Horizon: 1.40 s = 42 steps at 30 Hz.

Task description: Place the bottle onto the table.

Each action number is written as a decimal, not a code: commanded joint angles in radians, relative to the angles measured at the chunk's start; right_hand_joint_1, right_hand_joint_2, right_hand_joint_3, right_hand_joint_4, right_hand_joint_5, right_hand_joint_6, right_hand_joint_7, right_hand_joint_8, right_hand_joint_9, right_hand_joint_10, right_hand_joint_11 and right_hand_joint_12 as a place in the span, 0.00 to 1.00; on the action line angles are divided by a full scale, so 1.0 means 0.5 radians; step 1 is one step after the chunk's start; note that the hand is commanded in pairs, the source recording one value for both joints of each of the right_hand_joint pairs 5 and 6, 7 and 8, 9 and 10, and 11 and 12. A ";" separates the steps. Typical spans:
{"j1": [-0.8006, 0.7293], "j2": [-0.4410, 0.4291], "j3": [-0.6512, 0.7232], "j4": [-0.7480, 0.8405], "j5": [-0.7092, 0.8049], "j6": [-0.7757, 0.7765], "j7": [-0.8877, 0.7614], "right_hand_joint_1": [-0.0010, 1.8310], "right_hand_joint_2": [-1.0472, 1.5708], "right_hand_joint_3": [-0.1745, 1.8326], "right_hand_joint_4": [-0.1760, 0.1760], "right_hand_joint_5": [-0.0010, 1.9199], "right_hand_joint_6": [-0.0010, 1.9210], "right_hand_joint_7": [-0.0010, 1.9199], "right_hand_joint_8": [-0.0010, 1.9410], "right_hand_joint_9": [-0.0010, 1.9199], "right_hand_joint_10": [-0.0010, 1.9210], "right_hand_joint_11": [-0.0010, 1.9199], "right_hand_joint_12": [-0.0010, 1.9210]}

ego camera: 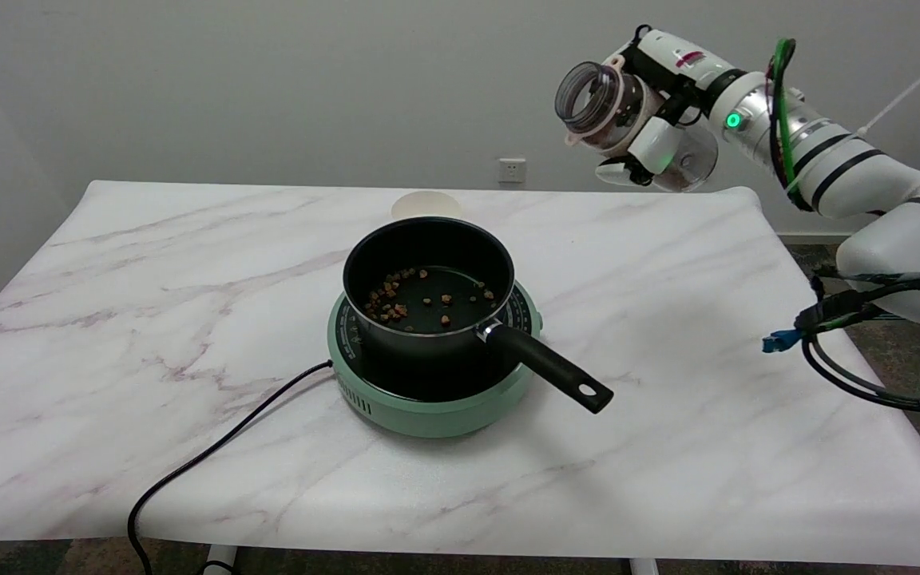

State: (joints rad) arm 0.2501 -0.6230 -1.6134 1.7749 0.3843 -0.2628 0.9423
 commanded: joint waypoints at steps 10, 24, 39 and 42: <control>-0.439 -0.112 0.365 -0.465 1.095 0.541 -0.001 0.88 0.43 0.79 0.50 0.64 0.64 0.65 0.64 0.59 0.59 0.51 0.51; -0.498 -0.125 0.260 -0.734 1.635 0.780 -0.001 0.89 0.38 0.84 0.50 0.63 0.63 0.64 0.63 0.59 0.59 0.50 0.50; -0.484 -0.133 -0.003 -1.032 1.919 0.915 0.047 0.89 0.46 0.78 0.50 0.68 0.68 0.69 0.68 0.62 0.62 0.54 0.54; -0.482 -0.146 -0.025 -1.080 1.907 0.915 0.100 0.87 0.52 0.71 0.50 0.70 0.70 0.70 0.69 0.63 0.63 0.56 0.56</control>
State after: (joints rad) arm 0.0167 -0.6823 -1.5260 1.3887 1.1895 0.1169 0.9482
